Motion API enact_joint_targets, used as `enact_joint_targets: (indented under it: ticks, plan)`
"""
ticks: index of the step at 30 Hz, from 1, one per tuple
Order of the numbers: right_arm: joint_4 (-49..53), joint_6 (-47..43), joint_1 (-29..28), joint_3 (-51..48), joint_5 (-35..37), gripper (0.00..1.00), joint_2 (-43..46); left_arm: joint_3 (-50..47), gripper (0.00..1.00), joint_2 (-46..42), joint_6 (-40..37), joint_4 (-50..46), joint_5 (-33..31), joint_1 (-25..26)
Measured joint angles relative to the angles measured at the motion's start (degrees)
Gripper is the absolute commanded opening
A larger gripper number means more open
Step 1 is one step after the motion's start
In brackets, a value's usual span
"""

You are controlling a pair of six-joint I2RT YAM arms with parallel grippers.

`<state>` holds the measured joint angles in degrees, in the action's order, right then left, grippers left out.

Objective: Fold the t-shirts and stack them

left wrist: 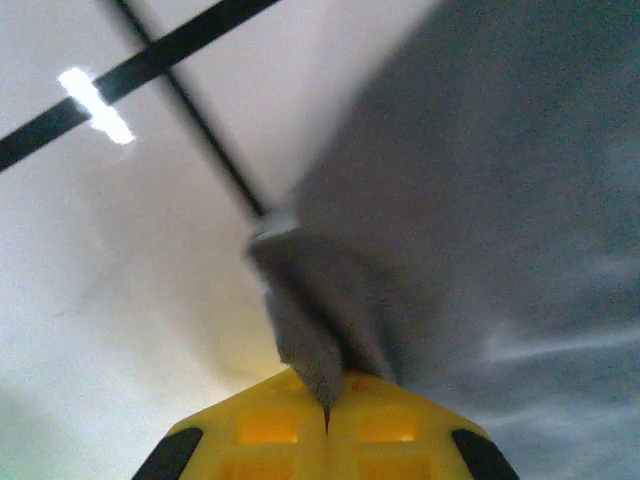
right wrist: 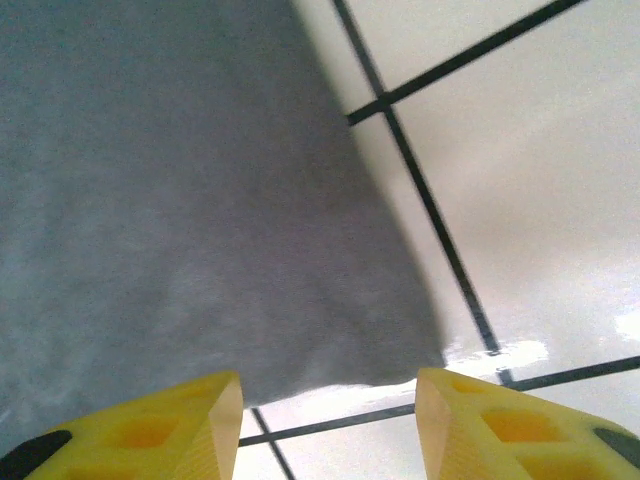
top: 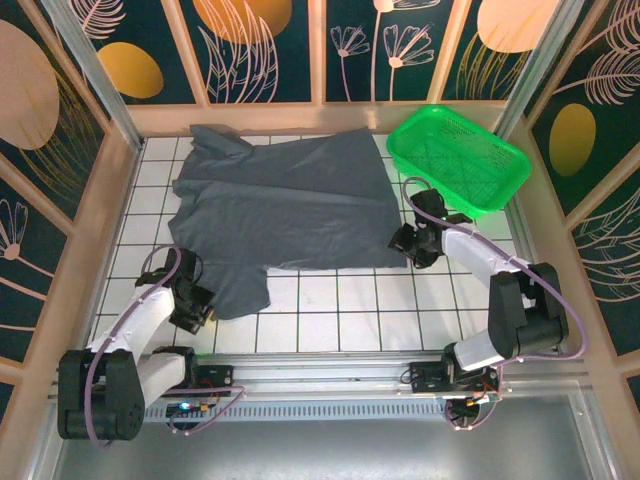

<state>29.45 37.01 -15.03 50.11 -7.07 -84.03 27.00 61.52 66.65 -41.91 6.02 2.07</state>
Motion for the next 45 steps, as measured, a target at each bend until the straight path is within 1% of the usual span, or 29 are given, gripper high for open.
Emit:
enact_joint_targets:
  ticks: [5, 9, 18, 20, 21, 23, 26, 28, 29, 34, 41, 45]
  plan:
    - [-0.57, 3.21, 0.85, -0.76, 1.46, 0.44, -0.31, 3.52, 0.00, -1.25, 1.11, 2.05, 0.61, 0.00]
    - [-1.42, 5.40, 0.85, -1.38, 1.62, 0.42, -1.44, 5.97, 0.00, -2.80, 2.27, 2.84, 1.27, 0.00]
    - [-1.90, 5.57, -0.09, -1.60, 1.99, 0.41, -7.45, 6.08, 0.00, -3.93, 3.56, 2.86, 1.73, 0.00]
    - [-1.79, 5.70, -0.50, -1.18, 2.58, 0.40, -7.58, 6.10, 0.00, -3.82, 3.54, 2.86, 1.70, 0.00]
    - [-1.79, 5.81, -0.81, -1.07, 2.80, 0.38, -7.74, 6.12, 0.00, -3.72, 3.54, 2.89, 1.70, 0.00]
    - [-1.36, 6.16, -1.20, -0.81, 3.78, 0.31, -8.20, 6.12, 0.00, -3.61, 3.54, 2.89, 1.73, 0.00]
    - [0.42, 6.95, -1.25, 0.11, 4.87, 0.15, -9.05, 6.12, 0.00, -3.56, 3.54, 2.93, 1.73, 0.00]
    - [-0.37, 7.06, -1.55, 0.98, 4.24, 0.04, -9.92, 6.16, 0.00, -3.50, 3.54, 2.91, 1.73, 0.00]
    - [-0.63, 7.06, -1.79, 1.53, 4.20, 0.01, -10.19, 6.27, 0.00, -3.50, 3.56, 2.84, 1.70, 0.00]
    - [-1.38, 6.71, -2.78, 2.05, 4.59, 0.00, -10.62, 7.52, 0.00, -4.79, 5.88, 1.42, 1.68, 0.00]
    - [0.79, 4.83, -4.61, 1.79, 5.84, 0.00, -9.62, 6.86, 0.00, -17.05, 14.25, -6.95, 2.82, 0.00]
    - [1.33, 3.82, -5.75, -0.39, 6.23, 0.00, -7.45, 6.43, 0.00, -22.01, 16.46, -14.14, 2.47, 0.00]
